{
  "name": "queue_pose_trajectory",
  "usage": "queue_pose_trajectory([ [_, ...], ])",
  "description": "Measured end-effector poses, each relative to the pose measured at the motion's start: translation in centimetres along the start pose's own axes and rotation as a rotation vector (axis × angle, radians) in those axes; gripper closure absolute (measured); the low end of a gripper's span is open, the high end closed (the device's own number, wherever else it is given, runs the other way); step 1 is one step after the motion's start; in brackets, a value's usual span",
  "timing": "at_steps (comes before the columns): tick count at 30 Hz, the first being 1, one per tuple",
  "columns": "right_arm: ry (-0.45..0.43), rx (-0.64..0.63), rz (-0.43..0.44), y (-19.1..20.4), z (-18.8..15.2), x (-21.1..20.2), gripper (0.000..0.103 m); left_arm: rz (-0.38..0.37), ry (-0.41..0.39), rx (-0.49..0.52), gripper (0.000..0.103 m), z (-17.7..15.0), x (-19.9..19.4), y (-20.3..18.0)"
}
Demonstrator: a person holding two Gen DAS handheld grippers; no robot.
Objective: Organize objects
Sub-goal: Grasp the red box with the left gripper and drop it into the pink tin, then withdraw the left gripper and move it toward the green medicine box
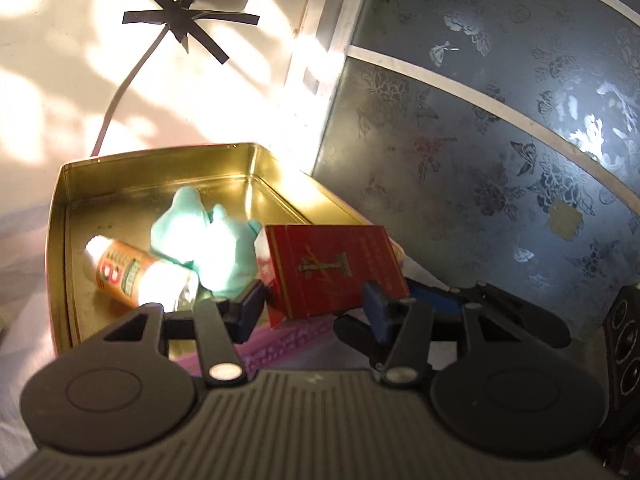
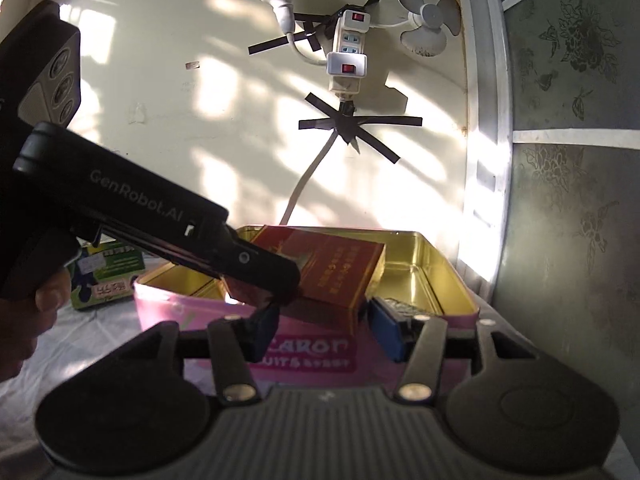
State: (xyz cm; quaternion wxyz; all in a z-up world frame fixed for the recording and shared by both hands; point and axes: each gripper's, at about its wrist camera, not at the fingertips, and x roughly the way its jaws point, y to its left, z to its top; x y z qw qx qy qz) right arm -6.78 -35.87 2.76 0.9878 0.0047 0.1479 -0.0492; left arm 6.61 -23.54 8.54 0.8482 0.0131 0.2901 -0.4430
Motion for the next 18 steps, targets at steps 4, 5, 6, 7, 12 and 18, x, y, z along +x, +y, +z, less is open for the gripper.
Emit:
queue_pose_trajectory([
  [4,0.040,0.014,-0.063,-1.1,0.3,4.1,0.050,0.039,0.014,-0.016,0.046,0.8,2.6,1.0],
  [5,0.038,0.021,-0.078,-1.3,0.2,4.8,0.050,0.065,0.018,-0.021,0.045,0.7,3.0,1.2],
  [6,0.038,0.037,-0.084,-1.4,0.1,5.2,0.049,0.083,0.009,-0.030,0.045,0.8,3.1,1.3],
  [7,0.040,0.057,-0.083,-1.6,0.1,5.2,0.049,0.091,0.003,-0.038,0.045,0.7,2.9,1.5],
  [12,-0.013,0.091,-0.072,-0.8,-0.7,2.7,0.048,0.110,-0.047,-0.033,0.044,-0.6,-0.3,1.6],
  [18,-0.015,0.140,0.032,1.5,-2.4,-0.9,0.047,0.164,-0.064,-0.016,0.041,-5.3,-5.3,2.4],
])
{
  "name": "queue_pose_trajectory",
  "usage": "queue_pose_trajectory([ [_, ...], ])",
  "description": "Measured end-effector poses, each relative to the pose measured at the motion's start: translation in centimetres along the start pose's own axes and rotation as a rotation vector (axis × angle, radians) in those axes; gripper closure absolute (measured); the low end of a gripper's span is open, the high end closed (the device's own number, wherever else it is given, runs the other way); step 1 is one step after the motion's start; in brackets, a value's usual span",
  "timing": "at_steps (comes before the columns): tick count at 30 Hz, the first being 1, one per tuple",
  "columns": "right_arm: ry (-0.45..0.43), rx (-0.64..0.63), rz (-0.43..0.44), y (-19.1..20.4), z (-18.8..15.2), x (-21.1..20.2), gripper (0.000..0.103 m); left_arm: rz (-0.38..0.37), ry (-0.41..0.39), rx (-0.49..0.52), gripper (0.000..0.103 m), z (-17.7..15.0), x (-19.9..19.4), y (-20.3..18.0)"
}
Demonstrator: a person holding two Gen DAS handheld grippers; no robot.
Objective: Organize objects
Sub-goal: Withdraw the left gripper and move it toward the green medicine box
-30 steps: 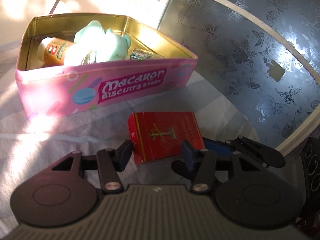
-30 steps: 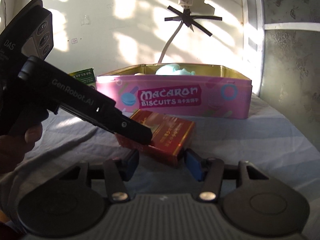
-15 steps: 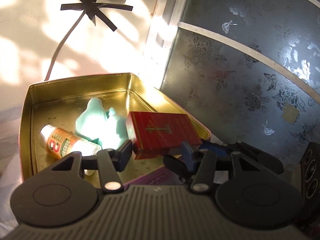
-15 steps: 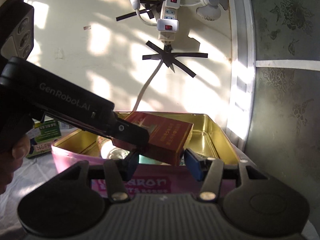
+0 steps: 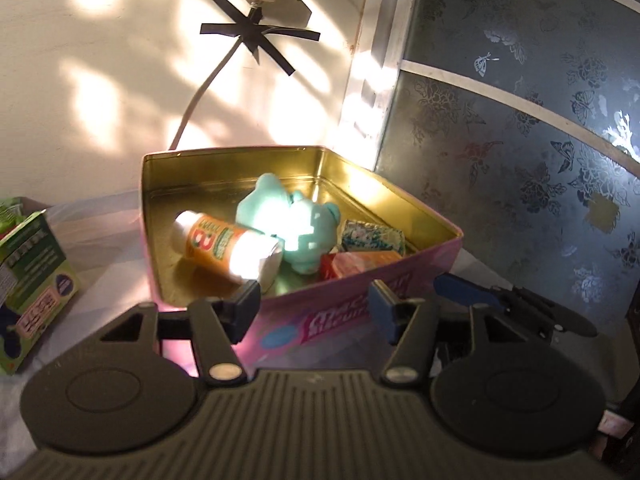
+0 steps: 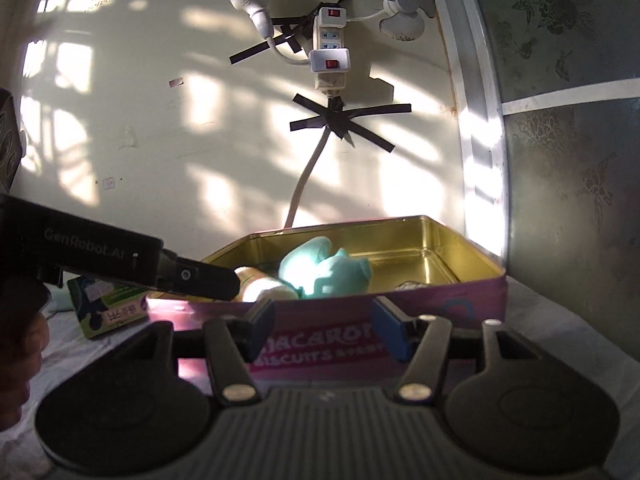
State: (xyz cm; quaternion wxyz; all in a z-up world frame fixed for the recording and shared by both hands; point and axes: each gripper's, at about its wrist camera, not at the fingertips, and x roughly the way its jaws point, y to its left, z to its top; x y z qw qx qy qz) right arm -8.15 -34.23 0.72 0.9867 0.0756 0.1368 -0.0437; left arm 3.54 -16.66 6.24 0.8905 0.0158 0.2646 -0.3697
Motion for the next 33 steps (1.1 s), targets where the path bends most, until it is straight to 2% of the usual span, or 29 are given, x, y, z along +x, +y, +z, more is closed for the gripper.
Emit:
queue_pose_trajectory([
  [3,0.074,-0.014,0.064,1.9,-0.8,0.2,0.047,0.062,0.045,-0.030,0.040,-2.8,-1.3,2.2],
  [7,0.125,-0.088,0.142,5.5,-1.1,0.9,0.047,0.201,0.112,-0.114,0.040,-6.5,-3.1,6.6],
  [9,0.152,-0.105,0.200,7.3,-1.0,1.6,0.044,0.235,0.073,-0.149,0.040,-7.7,-5.0,8.6],
  [12,0.188,-0.131,0.276,10.2,-0.9,3.1,0.042,0.388,0.040,-0.170,0.039,-8.7,-7.4,11.1],
  [15,0.205,-0.145,0.348,13.3,-0.3,5.0,0.042,0.462,-0.009,-0.216,0.040,-9.6,-9.4,13.6],
  [18,0.198,-0.139,0.394,16.1,1.5,7.7,0.040,0.457,-0.082,-0.324,0.038,-10.0,-11.0,15.2],
  [20,0.190,-0.127,0.394,17.8,3.3,10.1,0.037,0.435,-0.096,-0.377,0.038,-10.1,-11.3,15.9],
  [22,0.201,-0.100,0.364,19.2,5.2,13.5,0.034,0.412,-0.109,-0.415,0.038,-10.0,-11.3,16.3],
  [26,0.259,-0.065,0.264,21.3,7.8,20.1,0.034,0.382,-0.145,-0.458,0.038,-10.5,-11.7,16.7],
  [29,0.349,-0.041,0.255,21.8,8.2,24.2,0.034,0.379,-0.164,-0.455,0.038,-10.6,-11.9,16.6],
  [30,0.389,-0.026,0.270,21.7,8.1,25.2,0.037,0.379,-0.168,-0.453,0.037,-10.6,-12.0,16.5],
  [31,0.421,-0.006,0.290,21.5,8.0,25.7,0.046,0.380,-0.174,-0.455,0.037,-10.6,-12.1,16.5],
  [33,0.449,0.041,0.330,20.9,7.2,25.1,0.049,0.382,-0.192,-0.470,0.033,-10.7,-12.4,16.7],
])
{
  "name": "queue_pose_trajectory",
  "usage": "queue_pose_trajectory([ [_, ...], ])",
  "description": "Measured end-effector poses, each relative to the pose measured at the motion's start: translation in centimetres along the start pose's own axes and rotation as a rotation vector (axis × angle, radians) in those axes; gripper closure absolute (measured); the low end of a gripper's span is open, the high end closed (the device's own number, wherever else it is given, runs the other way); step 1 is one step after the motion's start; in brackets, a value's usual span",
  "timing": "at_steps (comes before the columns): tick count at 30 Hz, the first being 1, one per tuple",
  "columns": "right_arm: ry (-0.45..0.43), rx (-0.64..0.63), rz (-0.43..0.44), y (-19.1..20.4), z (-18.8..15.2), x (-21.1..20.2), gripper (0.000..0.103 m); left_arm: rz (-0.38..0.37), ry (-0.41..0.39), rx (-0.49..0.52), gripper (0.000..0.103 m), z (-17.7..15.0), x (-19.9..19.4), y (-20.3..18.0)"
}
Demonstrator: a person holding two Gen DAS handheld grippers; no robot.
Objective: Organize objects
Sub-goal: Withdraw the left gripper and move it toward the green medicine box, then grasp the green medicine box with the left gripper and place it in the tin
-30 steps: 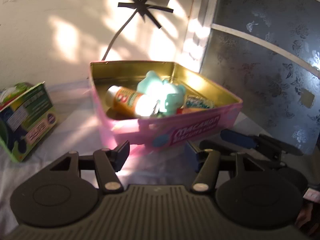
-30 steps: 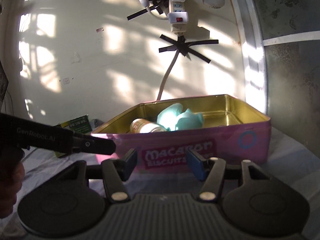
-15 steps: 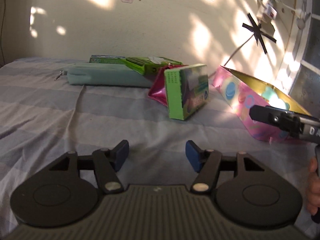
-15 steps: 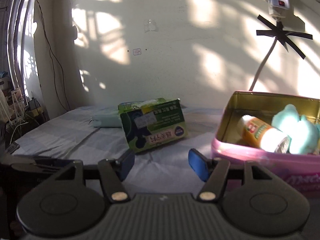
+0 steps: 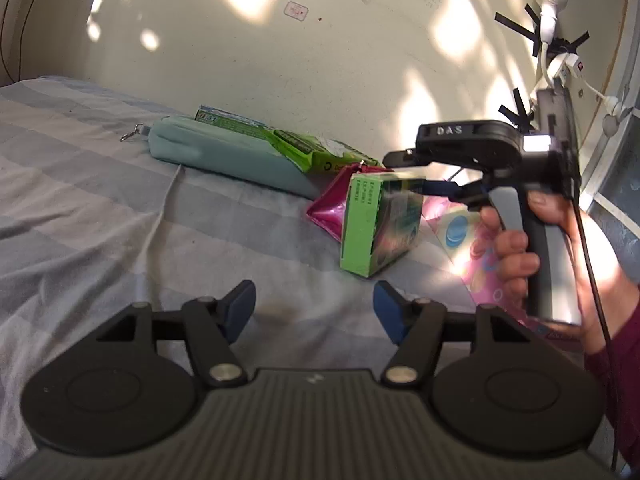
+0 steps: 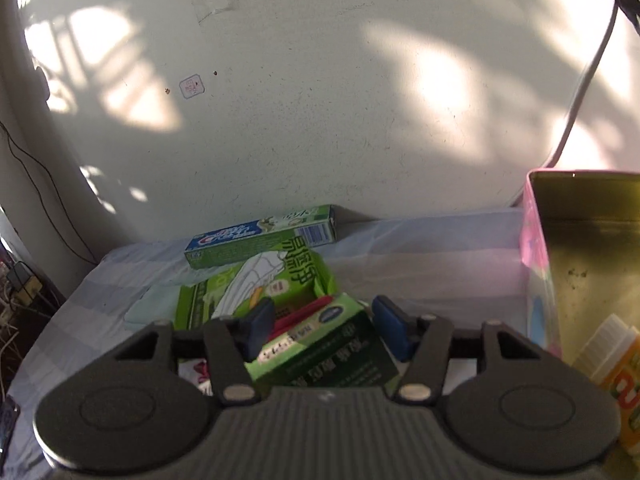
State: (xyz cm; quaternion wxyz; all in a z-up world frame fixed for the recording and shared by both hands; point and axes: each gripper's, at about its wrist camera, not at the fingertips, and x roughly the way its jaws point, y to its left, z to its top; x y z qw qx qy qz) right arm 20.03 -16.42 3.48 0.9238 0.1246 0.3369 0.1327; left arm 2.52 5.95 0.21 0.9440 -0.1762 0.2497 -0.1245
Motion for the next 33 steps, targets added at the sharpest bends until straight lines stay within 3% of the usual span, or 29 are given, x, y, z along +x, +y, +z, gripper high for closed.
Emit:
queue_pose_trajectory([
  [7,-0.065,-0.073,0.076,0.1,-6.4,-7.7,0.048,-0.026,-0.011,-0.098,0.029,0.4,-0.3,1.6],
  [8,-0.060,-0.080,0.077,-0.1,-7.3,-8.7,0.052,-0.030,-0.011,-0.108,0.029,0.4,-0.3,1.8],
  [12,-0.011,-0.105,0.104,-1.6,-11.9,-12.2,0.048,-0.057,0.010,-0.137,0.028,0.4,-0.2,2.1],
  [15,0.012,-0.125,0.112,-2.3,-14.7,-14.1,0.038,-0.087,0.042,-0.128,0.028,0.4,0.1,1.9],
  [17,-0.009,-0.208,0.054,-1.8,-16.0,-15.1,0.030,-0.087,0.060,-0.100,0.028,0.3,0.1,1.2],
  [19,-0.030,-0.287,0.016,-1.2,-16.7,-15.5,0.016,-0.085,0.070,-0.058,0.028,0.3,-0.2,0.0],
  [22,-0.030,-0.363,0.016,-0.3,-16.6,-15.2,0.013,-0.127,0.108,-0.001,0.029,0.3,-0.5,-2.2],
  [26,-0.002,-0.433,-0.027,0.7,-16.3,-13.2,0.012,-0.109,0.183,0.095,0.030,-0.1,0.9,-4.6],
  [28,0.043,-0.426,-0.024,0.5,-16.4,-11.9,0.011,-0.122,0.252,0.087,0.040,-0.6,2.4,-4.7],
  [29,0.037,-0.412,-0.019,0.4,-16.6,-11.7,0.012,-0.130,0.238,0.081,0.040,-0.8,2.4,-4.6],
  [30,0.036,-0.413,-0.015,0.5,-16.5,-11.7,0.019,-0.135,0.236,0.095,0.041,-0.9,2.5,-4.9],
  [33,0.010,-0.423,-0.011,0.7,-17.2,-12.5,0.021,-0.135,0.227,0.117,0.044,-0.9,2.0,-5.5],
])
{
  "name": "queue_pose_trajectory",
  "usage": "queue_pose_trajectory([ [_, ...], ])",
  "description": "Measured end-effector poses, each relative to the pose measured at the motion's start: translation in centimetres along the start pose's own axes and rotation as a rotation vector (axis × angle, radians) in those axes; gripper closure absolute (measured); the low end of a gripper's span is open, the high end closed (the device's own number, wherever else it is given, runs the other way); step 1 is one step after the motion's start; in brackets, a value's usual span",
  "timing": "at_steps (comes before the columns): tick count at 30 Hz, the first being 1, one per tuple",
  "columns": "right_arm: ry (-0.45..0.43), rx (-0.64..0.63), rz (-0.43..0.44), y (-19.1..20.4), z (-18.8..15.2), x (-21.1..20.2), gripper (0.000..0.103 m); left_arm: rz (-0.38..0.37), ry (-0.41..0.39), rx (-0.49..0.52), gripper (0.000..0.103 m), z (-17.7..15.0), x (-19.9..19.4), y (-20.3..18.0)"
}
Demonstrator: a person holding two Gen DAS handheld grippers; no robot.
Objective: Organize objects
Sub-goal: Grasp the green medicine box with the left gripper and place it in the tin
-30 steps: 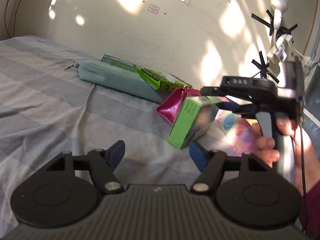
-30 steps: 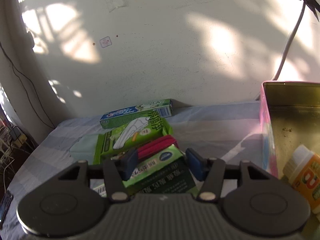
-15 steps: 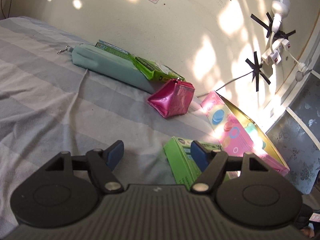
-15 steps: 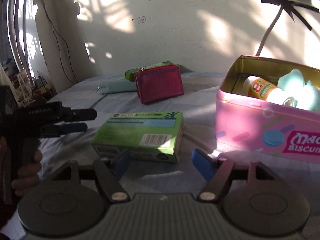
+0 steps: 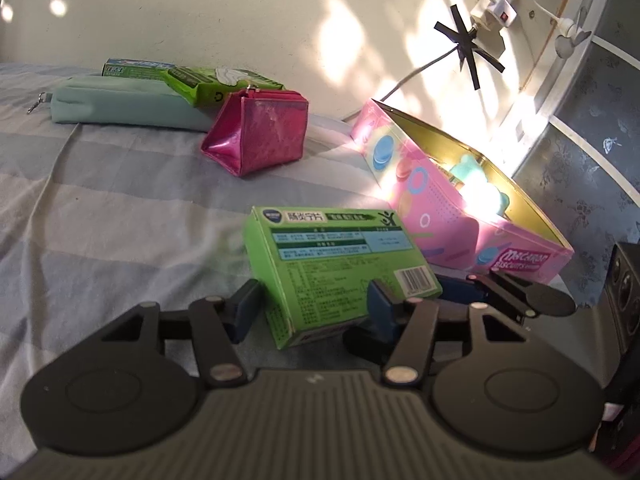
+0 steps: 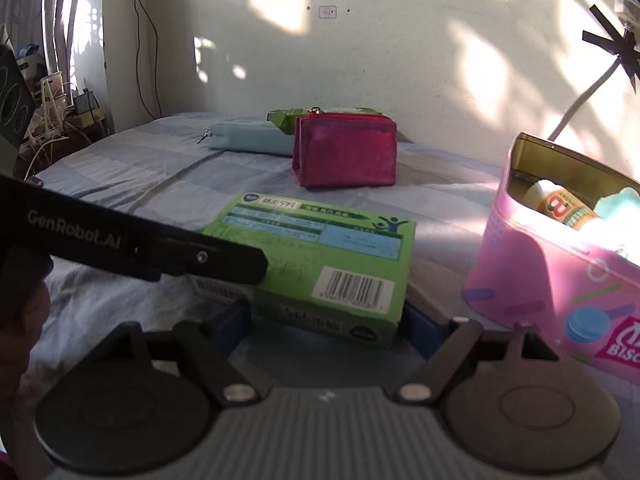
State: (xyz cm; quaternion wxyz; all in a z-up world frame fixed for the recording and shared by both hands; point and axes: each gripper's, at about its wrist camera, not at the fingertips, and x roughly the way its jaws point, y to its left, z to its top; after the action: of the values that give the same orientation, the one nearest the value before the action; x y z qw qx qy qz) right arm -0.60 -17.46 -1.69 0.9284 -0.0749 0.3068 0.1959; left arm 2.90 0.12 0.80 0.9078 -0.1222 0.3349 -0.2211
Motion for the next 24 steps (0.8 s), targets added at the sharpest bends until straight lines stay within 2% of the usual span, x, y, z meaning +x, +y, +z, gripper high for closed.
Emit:
queue_pose_trajectory([
  [5,-0.133,-0.026,-0.086,0.9,-0.6,-3.5,0.021,-0.052,-0.072,0.019,0.044,0.8,-1.9,-1.7],
  [7,-0.216,-0.050,-0.154,1.2,-0.8,-5.2,0.020,-0.080,-0.105,0.037,0.043,1.6,-2.2,-2.9],
  [10,-0.292,-0.075,-0.269,0.7,-0.8,-6.6,0.020,-0.106,-0.126,0.090,0.043,3.3,-1.0,-5.7],
  [16,-0.308,0.060,-0.386,-5.7,0.2,-7.4,0.020,-0.174,-0.096,0.192,0.043,6.4,4.5,-11.9],
  [19,-0.309,0.133,-0.432,-9.2,0.1,-7.4,0.020,-0.208,-0.066,0.202,0.043,7.4,7.3,-14.1],
  [24,-0.299,0.204,-0.492,-12.8,0.1,-6.7,0.017,-0.202,-0.037,0.226,0.044,7.5,10.7,-16.5],
])
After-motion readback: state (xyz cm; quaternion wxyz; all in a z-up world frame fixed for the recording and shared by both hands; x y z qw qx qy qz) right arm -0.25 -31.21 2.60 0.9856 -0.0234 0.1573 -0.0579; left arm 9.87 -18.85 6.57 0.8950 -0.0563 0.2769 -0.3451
